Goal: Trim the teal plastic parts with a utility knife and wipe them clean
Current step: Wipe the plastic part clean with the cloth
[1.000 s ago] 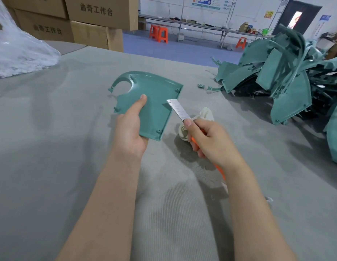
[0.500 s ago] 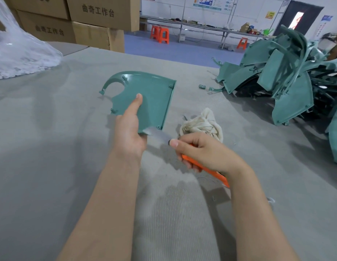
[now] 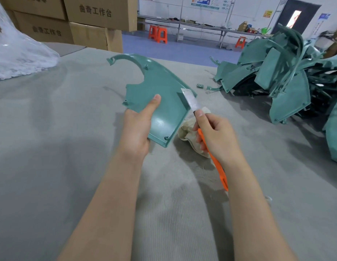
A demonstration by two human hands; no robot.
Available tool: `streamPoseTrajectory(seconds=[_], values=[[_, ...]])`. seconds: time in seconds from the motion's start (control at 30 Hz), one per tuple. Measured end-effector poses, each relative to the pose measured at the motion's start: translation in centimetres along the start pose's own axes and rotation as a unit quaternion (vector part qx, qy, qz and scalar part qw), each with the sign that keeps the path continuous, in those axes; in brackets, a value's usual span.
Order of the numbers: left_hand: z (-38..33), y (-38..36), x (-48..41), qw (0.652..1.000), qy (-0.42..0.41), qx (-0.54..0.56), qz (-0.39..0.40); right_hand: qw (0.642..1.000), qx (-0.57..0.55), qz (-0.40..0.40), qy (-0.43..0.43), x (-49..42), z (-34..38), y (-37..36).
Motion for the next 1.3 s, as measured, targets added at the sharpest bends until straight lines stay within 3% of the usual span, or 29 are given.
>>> streamPoseTrajectory(seconds=[0.17, 0.27, 0.4, 0.53, 0.6, 0.67, 0.73, 0.8, 0.87, 0.97, 1.03, 1.07, 1.13, 1.23, 1.3], values=[[0.4, -0.6, 0.1, 0.998, 0.010, -0.048, 0.036, 0.994, -0.012, -0.112, -0.009, 0.0, -0.2, 2.1], [0.4, -0.7, 0.2, 0.997, -0.002, -0.067, 0.036, 0.982, 0.062, -0.166, -0.068, -0.2, -1.8, 4.0], [0.4, -0.4, 0.1, 0.994, -0.021, -0.103, 0.009, 0.946, 0.188, -0.115, -0.240, -0.6, -5.8, 5.1], [0.6, 0.4, -0.1, 0.992, -0.026, -0.114, -0.037, 0.921, 0.252, -0.070, -0.290, -0.6, -7.4, 5.0], [0.7, 0.9, -0.2, 0.992, -0.019, -0.107, -0.057, 0.917, 0.284, -0.097, -0.262, -0.8, -6.5, 5.0], [0.9, 1.1, -0.3, 0.993, -0.010, -0.098, -0.071, 0.935, 0.285, -0.126, -0.169, -1.2, -4.7, 4.0], [1.0, 1.1, -0.4, 0.993, -0.005, -0.087, -0.079, 0.940, 0.325, -0.075, -0.067, -1.5, -2.9, 1.3], [1.0, 1.2, -0.3, 0.993, -0.005, -0.085, -0.082, 0.928, 0.365, 0.017, -0.071, -1.9, -3.3, -1.1], [1.1, 1.1, -0.3, 0.993, -0.001, -0.090, -0.076, 0.931, 0.347, 0.039, -0.110, -2.2, -4.4, -1.1], [1.1, 0.9, -0.4, 0.992, 0.006, -0.112, -0.059, 0.971, 0.165, -0.170, -0.038, -1.5, -2.8, 2.1], [1.1, 0.6, -0.4, 0.990, 0.002, -0.130, -0.046, 0.955, 0.000, -0.291, 0.059, 0.1, -0.6, 3.7], [1.1, 0.4, -0.3, 0.990, 0.001, -0.136, -0.039, 0.945, -0.039, -0.308, 0.100, 0.8, 0.6, 3.7], [1.0, -0.5, -0.1, 0.989, -0.004, -0.148, -0.006, 0.954, -0.033, -0.256, 0.155, 1.4, 2.7, 1.7], [0.6, -2.1, 0.4, 0.986, -0.014, -0.143, 0.086, 0.971, 0.105, -0.107, 0.185, 1.0, 3.8, -3.4], [0.6, -2.5, 0.7, 0.986, 0.002, -0.109, 0.128, 0.964, 0.192, -0.111, 0.148, 0.0, 3.4, -3.7]])
Point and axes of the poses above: each hand's wrist, its own x-axis away from the middle knuckle, its own y-axis out of the back of the hand, z = x × y, the point moved 6 cm from there along -x, towards the middle knuckle, and after that the axes turned 8 degrees about z, right-handed, at the moved point
